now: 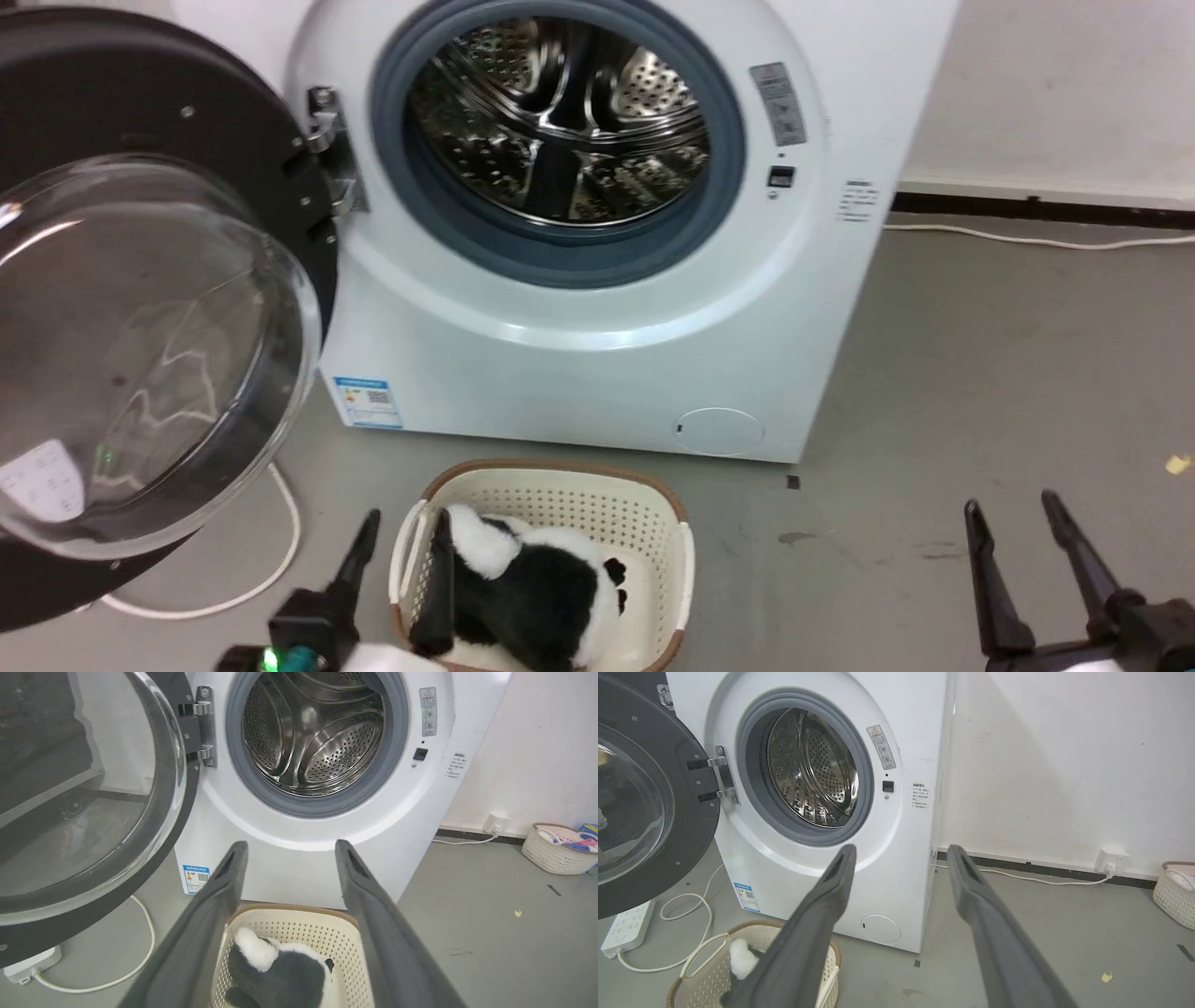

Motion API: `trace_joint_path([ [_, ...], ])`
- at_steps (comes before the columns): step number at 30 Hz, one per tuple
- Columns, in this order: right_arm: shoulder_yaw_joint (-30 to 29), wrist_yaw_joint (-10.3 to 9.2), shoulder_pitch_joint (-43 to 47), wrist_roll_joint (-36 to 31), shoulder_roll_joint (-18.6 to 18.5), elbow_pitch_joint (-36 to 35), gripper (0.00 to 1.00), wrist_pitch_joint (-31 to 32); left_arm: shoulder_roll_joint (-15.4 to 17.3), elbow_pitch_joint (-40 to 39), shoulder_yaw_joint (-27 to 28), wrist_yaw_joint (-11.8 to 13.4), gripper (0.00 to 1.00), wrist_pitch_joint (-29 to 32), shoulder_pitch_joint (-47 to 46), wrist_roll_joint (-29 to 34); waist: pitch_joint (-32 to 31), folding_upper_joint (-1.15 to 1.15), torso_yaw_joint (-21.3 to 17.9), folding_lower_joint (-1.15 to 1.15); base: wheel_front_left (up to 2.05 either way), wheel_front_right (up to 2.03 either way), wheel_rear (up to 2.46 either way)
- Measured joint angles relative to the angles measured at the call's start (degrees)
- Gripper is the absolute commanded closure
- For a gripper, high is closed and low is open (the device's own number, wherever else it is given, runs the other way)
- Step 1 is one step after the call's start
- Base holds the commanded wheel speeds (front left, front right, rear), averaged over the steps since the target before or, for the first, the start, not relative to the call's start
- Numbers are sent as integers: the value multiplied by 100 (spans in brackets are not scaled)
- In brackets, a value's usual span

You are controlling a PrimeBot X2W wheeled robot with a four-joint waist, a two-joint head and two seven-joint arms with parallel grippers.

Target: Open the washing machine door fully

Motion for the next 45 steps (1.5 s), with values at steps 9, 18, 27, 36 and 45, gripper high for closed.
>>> trace_joint_path([
  [9,2,0,42,114,3,192,0,0,-199,160,49,-231,0,0,124,322,-52,0,-193,0,0,0,0],
  [18,38,0,42,157,3,224,0,0,-327,133,223,-243,0,0,166,633,-48,0,-201,1,0,0,0],
  [27,74,0,41,200,3,252,0,0,-369,69,293,-281,0,0,166,797,-51,0,-203,1,0,0,0],
  [36,94,0,38,212,2,256,100,2,-424,103,303,-286,100,10,166,788,-42,0,-203,1,0,0,0],
  [45,127,0,36,203,2,253,100,102,-431,52,336,-287,100,104,165,797,-30,0,-219,1,0,0,0],
])
